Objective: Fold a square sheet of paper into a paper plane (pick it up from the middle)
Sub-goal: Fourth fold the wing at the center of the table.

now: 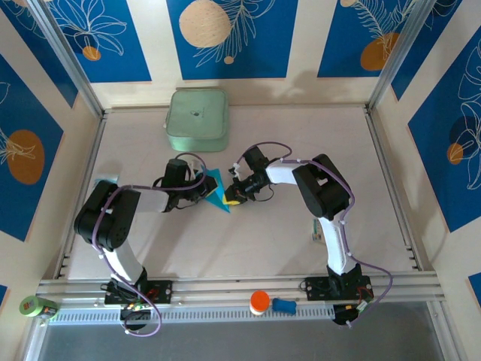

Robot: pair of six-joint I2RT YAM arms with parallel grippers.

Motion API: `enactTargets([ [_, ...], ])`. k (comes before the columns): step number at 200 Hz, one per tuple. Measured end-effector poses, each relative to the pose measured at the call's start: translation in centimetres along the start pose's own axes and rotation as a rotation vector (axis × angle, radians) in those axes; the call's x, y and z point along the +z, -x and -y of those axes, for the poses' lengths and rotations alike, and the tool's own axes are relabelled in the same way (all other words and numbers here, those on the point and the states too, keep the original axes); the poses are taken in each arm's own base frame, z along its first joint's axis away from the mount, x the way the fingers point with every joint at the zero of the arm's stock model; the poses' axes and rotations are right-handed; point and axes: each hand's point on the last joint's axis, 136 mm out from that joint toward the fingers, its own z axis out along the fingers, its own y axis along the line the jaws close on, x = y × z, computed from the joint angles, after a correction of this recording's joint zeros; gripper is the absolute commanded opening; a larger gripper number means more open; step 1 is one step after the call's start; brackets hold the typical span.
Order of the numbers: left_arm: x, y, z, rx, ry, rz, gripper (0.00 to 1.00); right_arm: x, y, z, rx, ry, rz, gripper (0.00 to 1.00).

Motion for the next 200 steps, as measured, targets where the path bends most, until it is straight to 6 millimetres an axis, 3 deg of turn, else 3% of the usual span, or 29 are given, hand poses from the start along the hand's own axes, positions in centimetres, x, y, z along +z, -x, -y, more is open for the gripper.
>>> enactTargets([
  [98,1.3,-0.2,-1.4,-0.033,0.009,-0.014,0.17,-0.1,0.1,-0.1,0.019,0.007,-0.009,0.12],
  [200,1.3,0.0,-2.0,-0.054,0.033,0.001,0.17,-0.1,0.1,0.1,0.037,-0.004,-0.019,0.05],
])
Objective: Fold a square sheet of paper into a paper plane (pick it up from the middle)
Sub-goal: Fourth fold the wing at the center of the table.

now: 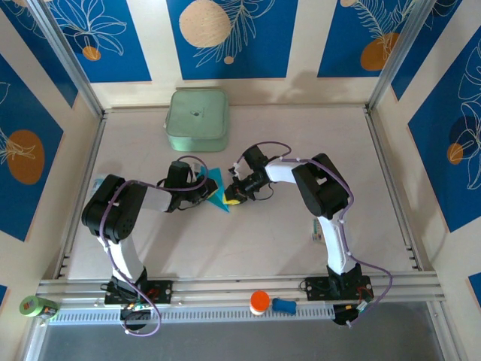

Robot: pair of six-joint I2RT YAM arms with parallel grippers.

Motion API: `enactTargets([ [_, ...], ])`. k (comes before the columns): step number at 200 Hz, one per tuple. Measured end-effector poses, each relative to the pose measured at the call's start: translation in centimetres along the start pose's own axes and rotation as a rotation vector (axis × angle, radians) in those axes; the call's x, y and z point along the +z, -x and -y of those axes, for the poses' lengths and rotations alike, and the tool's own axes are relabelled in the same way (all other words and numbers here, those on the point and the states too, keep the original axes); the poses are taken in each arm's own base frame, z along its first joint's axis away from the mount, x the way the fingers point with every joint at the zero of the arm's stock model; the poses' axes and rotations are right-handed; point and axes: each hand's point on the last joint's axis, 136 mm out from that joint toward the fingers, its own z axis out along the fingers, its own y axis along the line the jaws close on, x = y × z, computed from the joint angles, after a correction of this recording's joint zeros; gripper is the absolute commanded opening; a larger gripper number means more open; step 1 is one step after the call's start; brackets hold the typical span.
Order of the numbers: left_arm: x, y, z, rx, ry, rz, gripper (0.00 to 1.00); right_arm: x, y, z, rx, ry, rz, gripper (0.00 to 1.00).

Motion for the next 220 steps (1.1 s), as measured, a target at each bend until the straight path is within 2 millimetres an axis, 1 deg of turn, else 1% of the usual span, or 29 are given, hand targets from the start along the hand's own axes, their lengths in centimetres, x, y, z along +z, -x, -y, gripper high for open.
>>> enactTargets([
  [55,0.02,0.13,0.19,0.002,-0.003,0.002,0.19,0.02,-0.02,0.04,0.004,-0.004,-0.005,0.02],
  [105,0.11,0.5,0.64,0.008,-0.011,0.007,0.18,0.04,-0.03,0.04,0.004,-0.003,-0.006,0.02],
  [142,0.5,0.49,0.26,0.002,-0.003,0.0,0.18,0.02,-0.01,0.04,0.004,-0.003,-0.005,0.03],
  [182,0.64,0.43,0.2,0.001,-0.005,-0.005,0.18,0.01,0.0,0.04,0.01,-0.005,-0.009,0.06],
  [220,0.64,0.45,0.18,0.001,-0.005,-0.005,0.18,0.0,-0.03,0.05,0.014,-0.006,-0.011,0.06],
])
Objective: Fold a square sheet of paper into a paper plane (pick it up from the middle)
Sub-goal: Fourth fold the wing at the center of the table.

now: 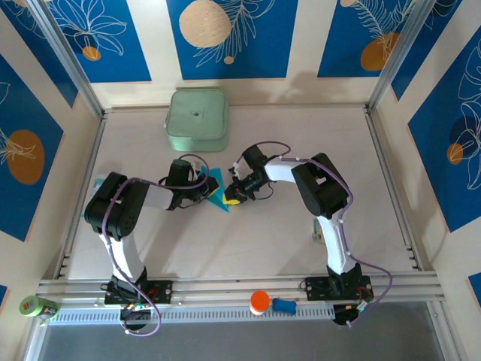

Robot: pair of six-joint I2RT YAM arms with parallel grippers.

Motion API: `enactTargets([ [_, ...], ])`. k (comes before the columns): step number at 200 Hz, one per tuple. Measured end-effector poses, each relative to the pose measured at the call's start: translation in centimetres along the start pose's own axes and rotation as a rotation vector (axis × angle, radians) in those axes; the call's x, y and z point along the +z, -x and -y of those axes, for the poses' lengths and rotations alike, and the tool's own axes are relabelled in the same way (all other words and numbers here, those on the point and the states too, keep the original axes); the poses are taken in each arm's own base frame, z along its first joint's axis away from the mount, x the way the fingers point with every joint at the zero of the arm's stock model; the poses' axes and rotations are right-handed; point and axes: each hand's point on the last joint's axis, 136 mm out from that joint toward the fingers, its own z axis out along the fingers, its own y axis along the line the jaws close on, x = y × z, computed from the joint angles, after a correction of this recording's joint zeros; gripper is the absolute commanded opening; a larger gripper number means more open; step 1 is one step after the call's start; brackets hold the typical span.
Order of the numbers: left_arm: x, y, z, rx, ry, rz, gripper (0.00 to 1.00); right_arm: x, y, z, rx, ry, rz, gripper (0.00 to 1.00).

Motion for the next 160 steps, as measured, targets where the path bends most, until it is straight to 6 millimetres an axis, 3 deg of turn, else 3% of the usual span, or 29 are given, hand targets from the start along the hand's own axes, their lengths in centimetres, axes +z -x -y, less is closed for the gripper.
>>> enactTargets([
  [160,0.3,0.03,0.09,0.007,-0.017,-0.003,0.17,-0.43,-0.05,-0.25,0.048,-0.015,-0.009,0.13],
])
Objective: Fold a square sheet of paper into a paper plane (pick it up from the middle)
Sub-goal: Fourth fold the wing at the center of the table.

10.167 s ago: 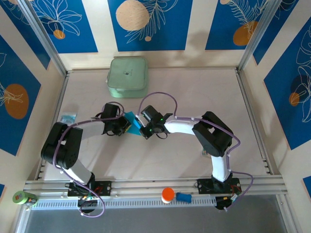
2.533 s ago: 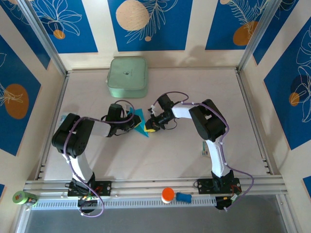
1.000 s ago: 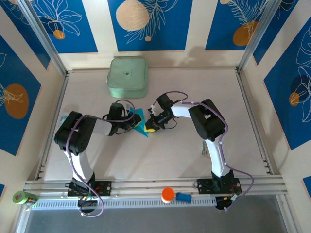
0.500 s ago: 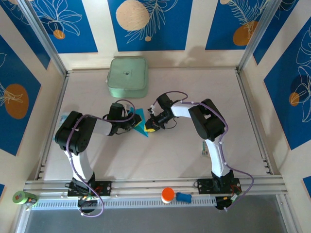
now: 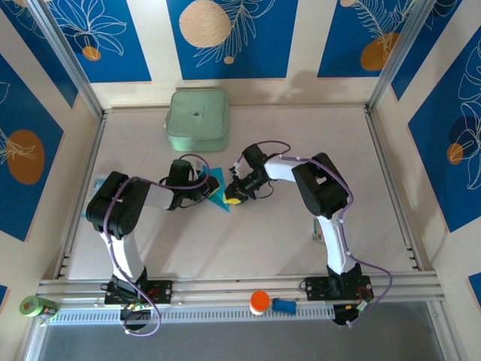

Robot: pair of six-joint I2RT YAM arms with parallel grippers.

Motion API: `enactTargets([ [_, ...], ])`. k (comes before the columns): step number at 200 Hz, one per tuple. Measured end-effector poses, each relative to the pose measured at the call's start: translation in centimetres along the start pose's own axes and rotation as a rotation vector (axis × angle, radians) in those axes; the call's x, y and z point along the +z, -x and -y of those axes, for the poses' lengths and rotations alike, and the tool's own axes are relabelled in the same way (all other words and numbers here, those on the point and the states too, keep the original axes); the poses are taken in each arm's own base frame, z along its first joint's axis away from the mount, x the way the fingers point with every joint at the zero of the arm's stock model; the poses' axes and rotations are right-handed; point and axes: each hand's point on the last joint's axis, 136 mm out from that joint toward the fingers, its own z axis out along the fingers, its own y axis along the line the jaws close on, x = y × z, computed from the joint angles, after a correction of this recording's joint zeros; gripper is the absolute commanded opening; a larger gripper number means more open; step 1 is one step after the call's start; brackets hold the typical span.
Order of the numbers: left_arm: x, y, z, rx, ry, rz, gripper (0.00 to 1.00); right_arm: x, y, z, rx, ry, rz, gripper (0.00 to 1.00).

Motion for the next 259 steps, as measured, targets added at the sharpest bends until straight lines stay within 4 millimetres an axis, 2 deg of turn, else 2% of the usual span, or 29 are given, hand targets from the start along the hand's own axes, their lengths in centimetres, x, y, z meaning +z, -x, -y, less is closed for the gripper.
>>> enactTargets([
  [49,0.0,0.0,0.0,-0.001,0.001,0.0,0.17,-0.5,-0.6,0.3,0.05,-0.016,-0.017,0.13],
  [151,0.0,0.0,0.0,-0.001,0.001,0.0,0.17,-0.3,-1.4,0.4,0.054,-0.037,-0.045,0.11],
  [195,0.0,0.0,0.0,-0.001,0.001,0.0,0.17,-0.9,-1.4,0.3,0.033,-0.067,-0.02,0.17],
  [209,0.0,0.0,0.0,-0.001,0.002,-0.001,0.17,-1.8,-1.6,-0.3,0.01,-0.09,0.013,0.17],
  [235,0.0,0.0,-0.1,-0.002,0.003,-0.001,0.17,-3.6,-1.4,-3.0,-0.074,-0.09,0.082,0.16],
  [259,0.0,0.0,-0.1,-0.002,0.003,-0.001,0.17,-3.5,-1.2,-4.1,-0.12,-0.094,0.097,0.12],
])
